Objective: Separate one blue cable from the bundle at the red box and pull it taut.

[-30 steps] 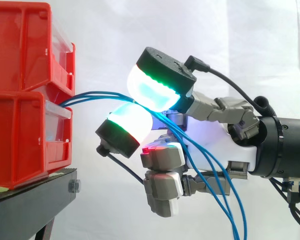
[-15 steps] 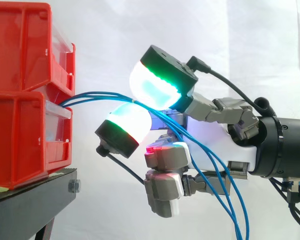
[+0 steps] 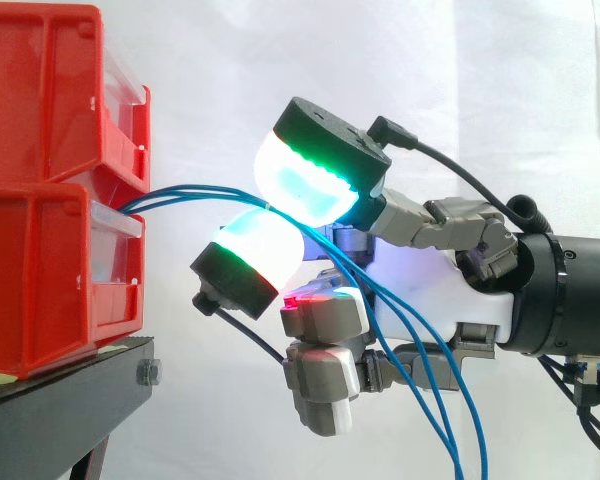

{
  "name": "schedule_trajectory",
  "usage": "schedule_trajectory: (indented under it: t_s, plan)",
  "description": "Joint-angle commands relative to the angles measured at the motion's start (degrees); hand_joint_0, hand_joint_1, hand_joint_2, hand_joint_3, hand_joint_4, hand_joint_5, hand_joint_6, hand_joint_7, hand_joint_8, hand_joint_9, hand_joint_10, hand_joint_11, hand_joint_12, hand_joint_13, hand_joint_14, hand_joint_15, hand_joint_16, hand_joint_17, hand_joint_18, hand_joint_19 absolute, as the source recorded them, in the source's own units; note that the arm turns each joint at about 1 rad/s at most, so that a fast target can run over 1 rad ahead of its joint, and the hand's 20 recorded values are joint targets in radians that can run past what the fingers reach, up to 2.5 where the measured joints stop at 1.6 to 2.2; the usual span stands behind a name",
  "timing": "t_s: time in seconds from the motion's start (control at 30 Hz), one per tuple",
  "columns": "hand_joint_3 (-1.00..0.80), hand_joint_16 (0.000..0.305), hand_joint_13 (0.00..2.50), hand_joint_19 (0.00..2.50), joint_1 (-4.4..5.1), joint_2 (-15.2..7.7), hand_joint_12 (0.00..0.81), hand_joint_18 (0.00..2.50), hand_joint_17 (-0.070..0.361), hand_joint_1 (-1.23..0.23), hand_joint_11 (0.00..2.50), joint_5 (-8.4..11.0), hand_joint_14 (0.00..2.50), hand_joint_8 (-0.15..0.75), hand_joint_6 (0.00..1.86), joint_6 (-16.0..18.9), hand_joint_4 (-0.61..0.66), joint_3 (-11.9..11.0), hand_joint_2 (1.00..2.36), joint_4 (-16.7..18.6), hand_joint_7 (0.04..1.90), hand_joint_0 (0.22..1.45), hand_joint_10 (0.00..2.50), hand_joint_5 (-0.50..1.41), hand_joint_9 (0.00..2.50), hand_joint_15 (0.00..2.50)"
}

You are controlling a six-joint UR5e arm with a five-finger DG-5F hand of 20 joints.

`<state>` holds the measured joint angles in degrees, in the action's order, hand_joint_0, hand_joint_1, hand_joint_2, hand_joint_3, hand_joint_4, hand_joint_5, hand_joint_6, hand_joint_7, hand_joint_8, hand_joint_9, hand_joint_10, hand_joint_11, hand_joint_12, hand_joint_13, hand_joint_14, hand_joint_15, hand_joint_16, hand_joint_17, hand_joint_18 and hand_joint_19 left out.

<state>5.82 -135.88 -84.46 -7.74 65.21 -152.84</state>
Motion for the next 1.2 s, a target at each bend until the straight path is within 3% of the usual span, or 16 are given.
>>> schedule_trajectory:
  t_s: [0.0,0.3,0.8,1.17]
  plan:
    - [-0.50,0.052,1.20,0.90,0.07,0.0,0.327,0.90,0.117,-0.92,1.05,0.00,0.03,0.249,0.93,-0.1,-0.13,0.0,1.00,0.1,1.19,0.81,0.03,-0.18,1.23,0.86]
    - [-0.50,0.051,1.22,0.89,0.07,0.0,0.326,0.92,0.115,-0.99,1.07,0.00,0.03,0.259,0.93,-0.1,-0.04,0.0,1.00,0.2,1.14,0.73,0.03,-0.16,1.28,0.87]
    - [-0.50,0.049,1.31,0.94,0.07,0.0,0.335,0.97,0.111,-0.95,1.12,0.00,0.03,0.277,0.92,0.0,-0.05,0.0,1.00,0.0,1.27,0.61,0.03,-0.09,1.47,0.90]
    - [-0.50,0.056,1.37,0.97,0.07,0.0,0.366,1.07,0.125,-0.93,1.15,0.00,0.03,0.300,0.90,0.0,0.04,0.0,1.00,0.0,1.28,0.47,0.03,-0.05,1.57,0.92]
